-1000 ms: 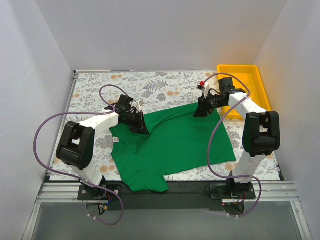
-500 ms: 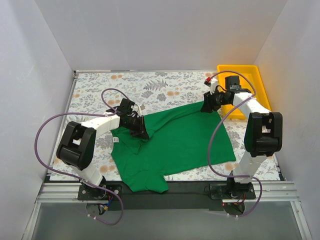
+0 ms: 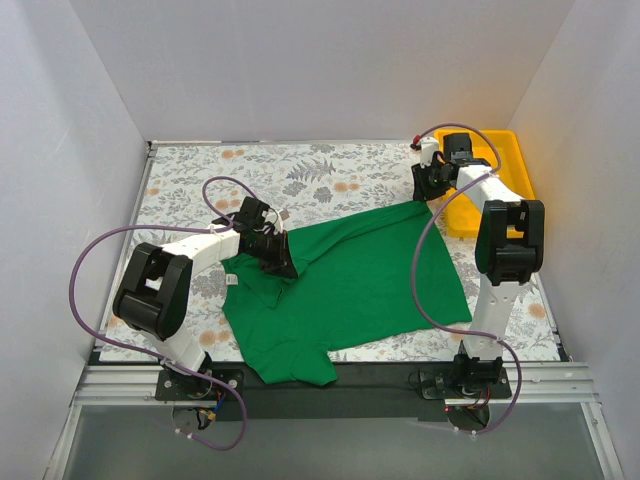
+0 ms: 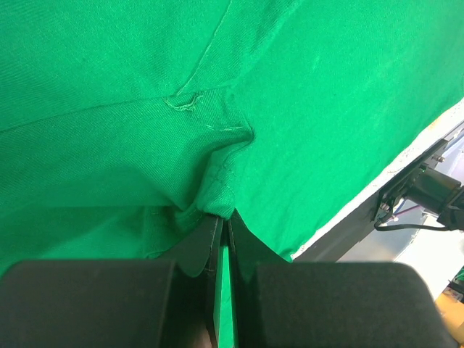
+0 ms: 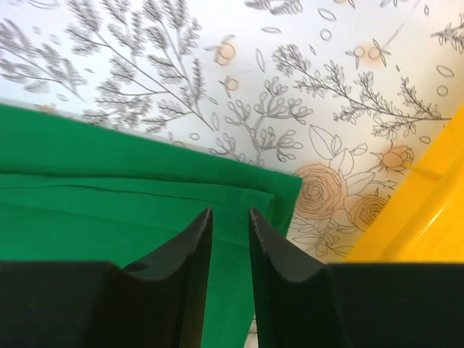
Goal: Fold and stack the t-shirts
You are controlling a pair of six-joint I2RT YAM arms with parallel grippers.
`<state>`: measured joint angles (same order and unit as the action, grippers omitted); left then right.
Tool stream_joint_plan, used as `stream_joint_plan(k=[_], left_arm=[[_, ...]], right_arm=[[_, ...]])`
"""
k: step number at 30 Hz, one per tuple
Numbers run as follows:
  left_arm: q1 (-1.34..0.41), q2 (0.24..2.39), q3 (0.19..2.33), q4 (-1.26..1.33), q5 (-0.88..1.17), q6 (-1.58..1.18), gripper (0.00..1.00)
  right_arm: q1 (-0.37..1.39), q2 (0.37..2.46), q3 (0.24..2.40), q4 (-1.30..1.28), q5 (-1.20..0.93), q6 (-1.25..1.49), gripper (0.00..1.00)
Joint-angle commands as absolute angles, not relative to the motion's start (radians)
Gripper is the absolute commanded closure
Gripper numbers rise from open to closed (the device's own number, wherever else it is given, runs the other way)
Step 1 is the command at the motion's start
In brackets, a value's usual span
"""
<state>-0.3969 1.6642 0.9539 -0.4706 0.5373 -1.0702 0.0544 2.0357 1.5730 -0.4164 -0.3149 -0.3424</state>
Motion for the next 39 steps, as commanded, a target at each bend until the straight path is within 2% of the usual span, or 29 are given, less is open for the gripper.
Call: stream_joint_plan(k=[1,39], left_arm=[[-0.403,1.64,0.963,-0.477,0.538,-1.069,1.0],[-0.402,1.658,0.969,-0.472,0.543,-1.071,1.0]], right_arm=[[0.052,2.066,1.634,-0.41,-0.224,-0.331,0.67],[0.052,2.135,1.629,-0.414,-0.209,-0.348,0.69]])
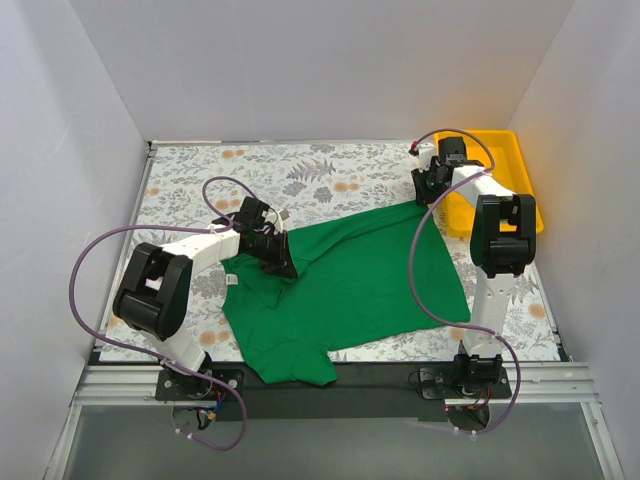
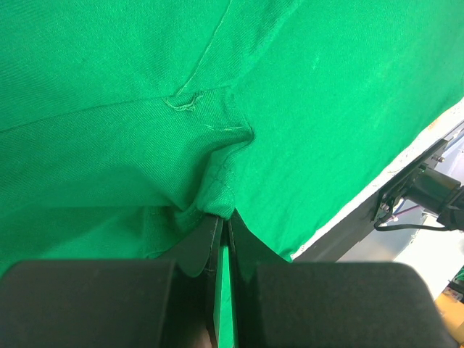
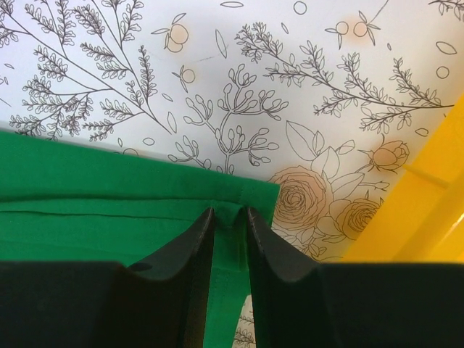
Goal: Fold and stack the t-shirts
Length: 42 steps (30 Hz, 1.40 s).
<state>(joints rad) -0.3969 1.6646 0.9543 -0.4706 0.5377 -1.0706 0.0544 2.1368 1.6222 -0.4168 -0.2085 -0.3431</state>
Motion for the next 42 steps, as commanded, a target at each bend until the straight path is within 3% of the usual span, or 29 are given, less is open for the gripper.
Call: stream_joint_plan(k=[1,11,36,42], left_arm=[[-0.402,1.658,0.971,-0.474,0.545,-1.071,1.0],[-0.403,1.655,0.969,-0.474,0.543,-1.071,1.0],[-0.402,1.66,0.965,-0.477,0.532,-1.072,1.0],[-0.403,1.658,0.965,-0.477,0.543,-1.069,1.0]], right_arm=[[0.052,2.135,1.629,-0.413,-0.209,-0.348,0.7],[0.045,2.102,1.615,-0.414,-0.239,-0.348,0.99],[-0.026,1.976,1.476,-0.399,-0.281,-0.448,0.99],[-0.028,1.953,1.462,-0.394,-0.275,-0.474,0.81]])
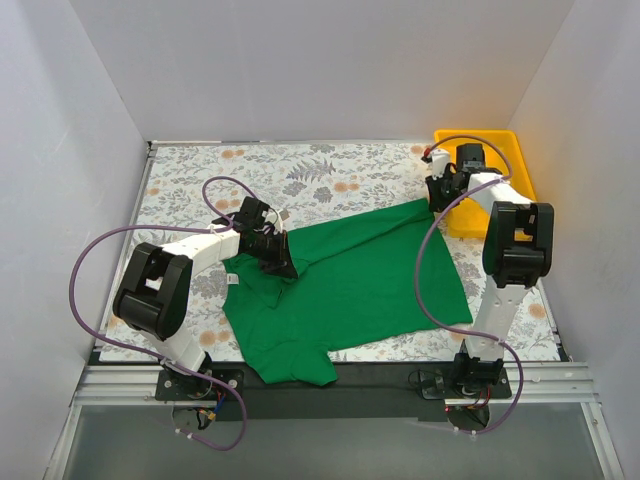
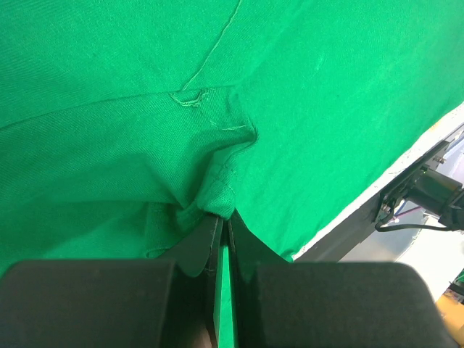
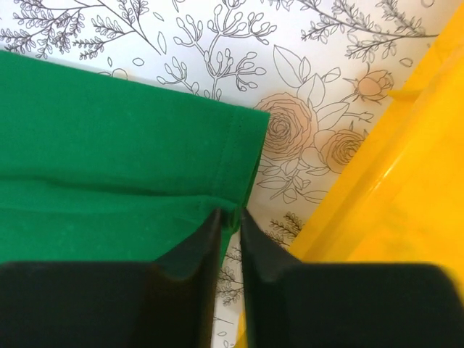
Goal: Fold and stack the t-shirts
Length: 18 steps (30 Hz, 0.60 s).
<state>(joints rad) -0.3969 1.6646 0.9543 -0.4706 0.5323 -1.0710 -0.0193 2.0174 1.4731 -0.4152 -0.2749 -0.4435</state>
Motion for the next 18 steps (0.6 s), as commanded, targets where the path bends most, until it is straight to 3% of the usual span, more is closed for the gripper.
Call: stream_joint_plan(k=[1,4,7,12,18], left_arm=[[-0.403,1.657,0.962,-0.48,0.543,-1.069,1.0],[-0.403,1.646,0.957,-0.483,0.543,-1.068,1.0],[-0.403,1.631,0.953,-0.486,0.549,-1.069,0.97],[-0.403,1.595,0.945,-0.485,0.571,-1.074,0.77],[-0.403,1.528,0.93,-0.48,0.618,-1.078,0.61]], right_arm=[[-0.028,1.95,1.46,-0.394,-0.278,-0.48,0.73],[-0.028,1.934,1.456,-0.394,-0.297,-0.494,0.61],[-0.028,1.916,1.45,-0.396,-0.334,-0.512,0.56],[-0.028,1.888,1.434,-0.402,-0.416,-0.546,0.52],[-0.026,1.865,1.427,-0.419,-0.497,-0.564,0.51]])
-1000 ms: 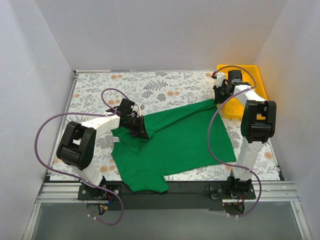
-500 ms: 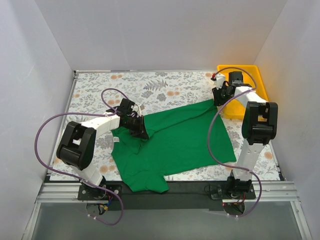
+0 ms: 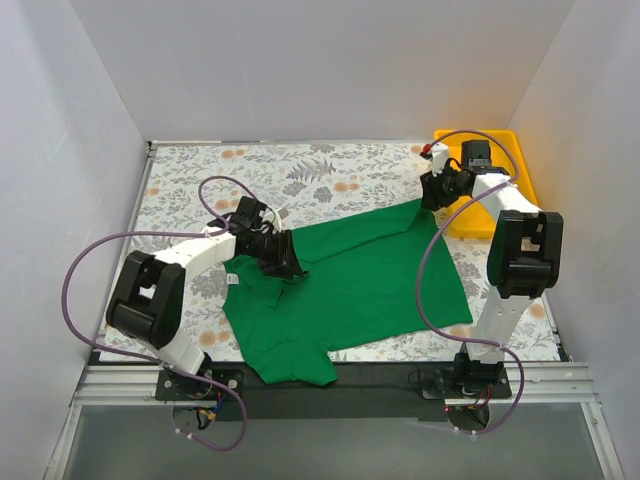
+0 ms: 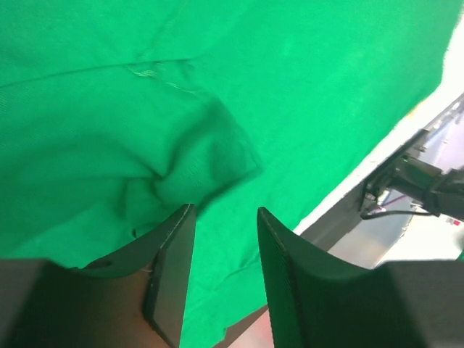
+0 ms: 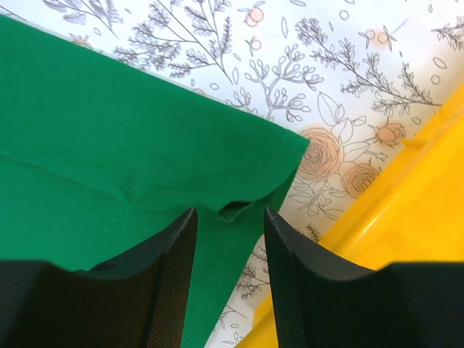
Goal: Fold and stack the t-shirts
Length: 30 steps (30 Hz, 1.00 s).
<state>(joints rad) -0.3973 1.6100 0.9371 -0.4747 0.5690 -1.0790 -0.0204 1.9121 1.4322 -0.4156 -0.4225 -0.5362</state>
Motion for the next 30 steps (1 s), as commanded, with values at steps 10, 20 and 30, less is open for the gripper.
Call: stream_joint_plan(k=[10,20,30], left_arm=[[-0.37,1.278,0.836,-0.443,0.321,-1.195,0.46],[-0.055,1.213,0.686,-0.305,0.22,-1.466,0.45],[0.069,1.402,0.794,-0.251,0.152,-1.488,0.51]], right_arm=[[-0.025,1.844,1.434,-0.463,-0.621,-0.611,0.51],[-0.023,1.902,1.489,-0.466,-0.617,-0.526,0.51],[-0.021,1.922,1.476,-0.465,-0.612,-0.522,0.5]])
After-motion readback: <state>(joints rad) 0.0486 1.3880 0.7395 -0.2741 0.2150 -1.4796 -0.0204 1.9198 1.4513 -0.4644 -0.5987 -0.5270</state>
